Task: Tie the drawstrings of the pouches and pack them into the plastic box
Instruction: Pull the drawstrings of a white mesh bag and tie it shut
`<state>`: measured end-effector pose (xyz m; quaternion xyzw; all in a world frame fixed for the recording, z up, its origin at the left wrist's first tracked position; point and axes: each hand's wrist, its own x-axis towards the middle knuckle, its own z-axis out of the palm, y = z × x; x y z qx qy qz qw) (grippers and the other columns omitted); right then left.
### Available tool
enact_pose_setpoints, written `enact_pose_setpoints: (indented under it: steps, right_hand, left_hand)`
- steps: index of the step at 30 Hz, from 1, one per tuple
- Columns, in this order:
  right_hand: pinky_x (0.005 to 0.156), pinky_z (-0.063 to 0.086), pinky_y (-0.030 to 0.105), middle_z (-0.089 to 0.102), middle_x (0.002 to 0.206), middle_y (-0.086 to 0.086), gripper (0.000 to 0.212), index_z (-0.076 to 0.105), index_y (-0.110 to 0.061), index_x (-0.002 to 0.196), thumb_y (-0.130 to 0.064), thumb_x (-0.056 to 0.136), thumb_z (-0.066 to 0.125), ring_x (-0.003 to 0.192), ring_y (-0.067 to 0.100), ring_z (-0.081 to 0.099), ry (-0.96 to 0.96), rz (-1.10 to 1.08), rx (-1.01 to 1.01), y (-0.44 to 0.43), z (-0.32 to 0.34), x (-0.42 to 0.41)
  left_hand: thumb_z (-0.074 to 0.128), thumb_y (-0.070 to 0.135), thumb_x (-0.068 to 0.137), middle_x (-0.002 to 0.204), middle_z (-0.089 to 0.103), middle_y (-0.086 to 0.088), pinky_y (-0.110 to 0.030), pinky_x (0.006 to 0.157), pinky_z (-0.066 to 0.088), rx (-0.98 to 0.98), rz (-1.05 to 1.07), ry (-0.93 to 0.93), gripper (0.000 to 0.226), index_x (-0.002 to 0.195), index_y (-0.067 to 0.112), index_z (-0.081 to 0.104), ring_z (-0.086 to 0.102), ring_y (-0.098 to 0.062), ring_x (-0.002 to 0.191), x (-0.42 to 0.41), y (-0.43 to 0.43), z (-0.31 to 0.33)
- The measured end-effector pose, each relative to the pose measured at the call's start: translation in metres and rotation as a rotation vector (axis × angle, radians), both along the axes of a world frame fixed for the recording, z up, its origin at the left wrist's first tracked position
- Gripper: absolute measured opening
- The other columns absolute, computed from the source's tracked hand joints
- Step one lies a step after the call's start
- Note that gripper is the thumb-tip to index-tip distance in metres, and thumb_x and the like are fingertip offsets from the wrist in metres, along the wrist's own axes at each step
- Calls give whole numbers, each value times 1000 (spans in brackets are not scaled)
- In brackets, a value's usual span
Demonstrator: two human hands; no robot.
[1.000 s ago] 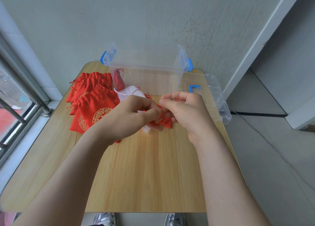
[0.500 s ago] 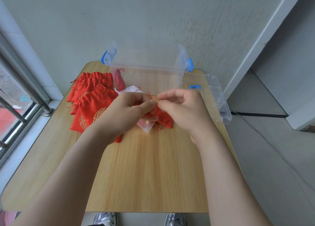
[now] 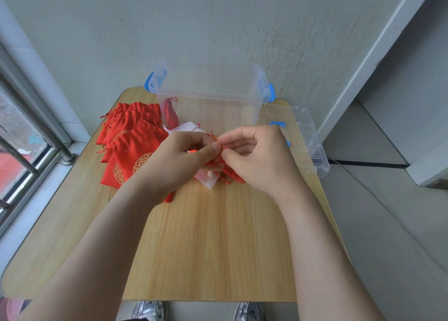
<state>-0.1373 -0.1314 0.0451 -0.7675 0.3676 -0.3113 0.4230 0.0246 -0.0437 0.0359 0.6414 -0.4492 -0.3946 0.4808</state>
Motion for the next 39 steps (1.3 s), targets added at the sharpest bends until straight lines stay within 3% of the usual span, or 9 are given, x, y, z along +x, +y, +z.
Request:
enact_pose_setpoints:
  steps: [8, 15, 20, 26, 28, 30, 33, 37, 39]
  right_hand:
    - [64, 56, 11, 77, 76, -13, 19, 85, -26, 93, -11, 83, 89, 70, -5, 72, 124, 5, -148, 2, 6, 0]
    - [68, 61, 25, 74, 72, -11, 20, 85, -29, 91, -10, 87, 84, 71, 3, 71, 235, 18, -243, 4, 8, 0]
    - [64, 60, 39, 74, 71, -4, 18, 85, -32, 91, -15, 90, 78, 70, 17, 69, 267, 46, -301, 5, 1, 2]
    - [66, 59, 34, 73, 67, -6, 16, 84, -30, 83, -16, 86, 77, 70, 19, 68, 279, -36, -336, 2, -6, 3]
    - [71, 59, 29, 74, 70, -12, 15, 85, -30, 84, -16, 86, 79, 76, 14, 71, 260, -84, -264, 3, -5, 3]
    - [65, 59, 26, 74, 67, -11, 12, 84, -27, 82, -16, 86, 81, 69, 7, 72, 188, -93, -60, 2, -2, 1]
    - [55, 50, 23, 71, 62, -6, 12, 80, -18, 81, -11, 91, 79, 58, 6, 65, 53, -87, 321, 1, 3, -4]
    - [62, 47, 28, 64, 73, 6, 5, 76, -1, 97, -4, 95, 72, 63, 14, 57, -179, -30, 739, -3, 5, -7]
    - [62, 46, 26, 62, 74, 5, 5, 72, -2, 100, -4, 96, 70, 62, 13, 57, -288, 4, 891, -5, 5, -7]
  left_hand:
    - [62, 22, 107, 96, 79, -21, -47, 101, 59, 7, -41, -9, 26, 99, 2, 75, 79, -22, 99, 0, 1, 2]
    - [63, 21, 106, 93, 82, -9, -36, 94, 61, 44, -39, -40, 26, 98, 1, 77, 80, -18, 95, -2, 2, 5]
    - [66, 20, 104, 91, 82, -7, -38, 96, 61, 74, -19, -18, 22, 97, 3, 78, 80, -17, 93, -4, 1, 5]
    - [78, 15, 95, 85, 82, -3, -32, 86, 63, 58, 0, -113, 7, 97, 8, 78, 80, -15, 85, -7, 3, 10]
    - [72, 10, 99, 82, 81, -6, -40, 84, 65, 45, 10, -134, 5, 98, 6, 75, 81, -23, 80, -8, 2, 9]
    - [67, 7, 100, 81, 80, -10, -48, 80, 66, 32, 12, -129, 7, 99, 3, 72, 80, -30, 76, -10, 0, 8]
    - [68, 10, 99, 85, 79, -6, -43, 69, 66, -2, 15, -202, 4, 100, 7, 71, 79, -24, 75, -11, 0, 10]
    - [82, 16, 91, 92, 77, -1, -38, 61, 64, -96, 81, -197, 19, 102, 12, 68, 78, -24, 70, -10, 1, 10]
    - [89, 20, 86, 83, 76, -3, -40, 61, 64, -152, 156, -223, 25, 98, 14, 67, 75, -26, 64, -9, 0, 7]
